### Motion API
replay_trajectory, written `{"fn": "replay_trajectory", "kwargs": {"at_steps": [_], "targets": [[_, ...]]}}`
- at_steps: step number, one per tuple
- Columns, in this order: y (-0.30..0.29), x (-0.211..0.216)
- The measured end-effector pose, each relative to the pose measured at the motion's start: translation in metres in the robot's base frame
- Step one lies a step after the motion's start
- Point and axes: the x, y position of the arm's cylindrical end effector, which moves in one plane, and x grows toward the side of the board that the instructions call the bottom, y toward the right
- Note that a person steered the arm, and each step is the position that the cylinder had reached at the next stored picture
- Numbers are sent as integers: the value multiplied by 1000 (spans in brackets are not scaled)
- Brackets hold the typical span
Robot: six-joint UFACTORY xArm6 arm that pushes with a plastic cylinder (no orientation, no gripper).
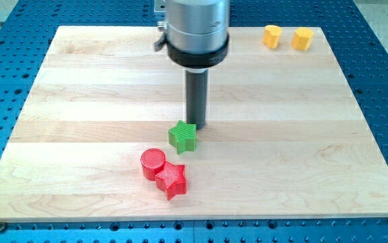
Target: Put the green circle into the green star
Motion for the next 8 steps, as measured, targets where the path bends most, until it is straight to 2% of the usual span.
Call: {"fn": "replay_trajectory", "kwargs": {"at_steps": [1, 2, 3, 4, 5, 6, 7, 8], "targets": [[-26, 47], [-7, 55], [28, -6], [63, -99], [66, -184], [79, -249], [65, -272], [24, -218]]}}
